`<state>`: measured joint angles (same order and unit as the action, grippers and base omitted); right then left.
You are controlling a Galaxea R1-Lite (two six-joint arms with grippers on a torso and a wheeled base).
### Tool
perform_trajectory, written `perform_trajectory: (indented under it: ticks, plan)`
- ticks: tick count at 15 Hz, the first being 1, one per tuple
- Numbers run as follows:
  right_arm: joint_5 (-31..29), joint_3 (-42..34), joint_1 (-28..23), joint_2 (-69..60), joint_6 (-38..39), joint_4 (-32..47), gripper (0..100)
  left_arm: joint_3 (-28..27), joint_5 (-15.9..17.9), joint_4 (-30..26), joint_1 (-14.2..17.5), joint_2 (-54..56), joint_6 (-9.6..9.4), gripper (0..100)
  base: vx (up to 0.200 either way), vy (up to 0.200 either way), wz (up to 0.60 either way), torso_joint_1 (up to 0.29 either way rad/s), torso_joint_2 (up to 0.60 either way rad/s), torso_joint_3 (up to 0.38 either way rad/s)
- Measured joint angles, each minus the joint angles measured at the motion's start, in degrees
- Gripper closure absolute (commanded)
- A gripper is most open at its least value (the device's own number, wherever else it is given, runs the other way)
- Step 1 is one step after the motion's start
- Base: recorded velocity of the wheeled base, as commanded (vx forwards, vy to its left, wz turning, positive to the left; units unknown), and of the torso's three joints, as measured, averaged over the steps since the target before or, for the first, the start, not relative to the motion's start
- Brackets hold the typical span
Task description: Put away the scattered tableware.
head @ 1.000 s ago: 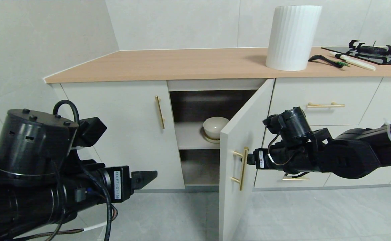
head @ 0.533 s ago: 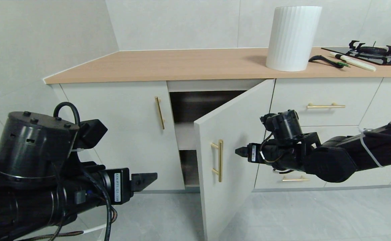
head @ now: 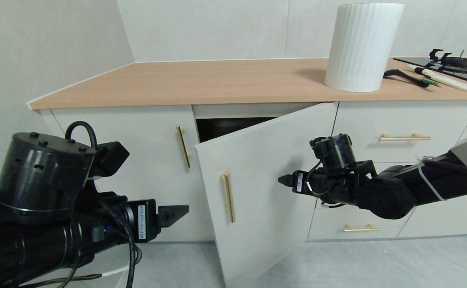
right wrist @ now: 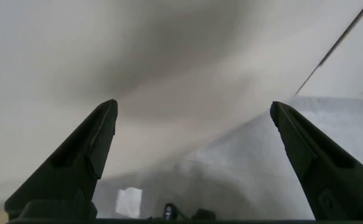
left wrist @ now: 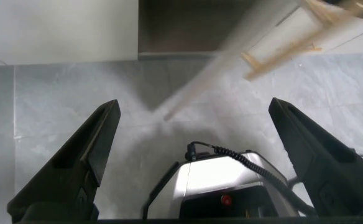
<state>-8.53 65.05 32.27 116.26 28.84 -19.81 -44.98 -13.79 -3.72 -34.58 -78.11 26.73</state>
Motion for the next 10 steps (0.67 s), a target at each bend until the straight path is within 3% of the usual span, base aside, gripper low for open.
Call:
perform_trajectory:
  ticks: [6, 10]
  plan:
    - [-0.9, 2.0, 0.0, 0.8, 3.6, -2.3, 0, 0.0, 0.0, 0.0, 0.0, 0.0, -0.02, 0, 0.0, 0.0, 0.0, 0.0, 0.0, 0.0]
    - [-5.2, 7.2, -0.6, 3.6, 8.7, -2.4, 0, 0.3, 0.1, 0.0, 0.0, 0.0, -0.05, 0, 0.0, 0.0, 0.0, 0.0, 0.0, 0.0]
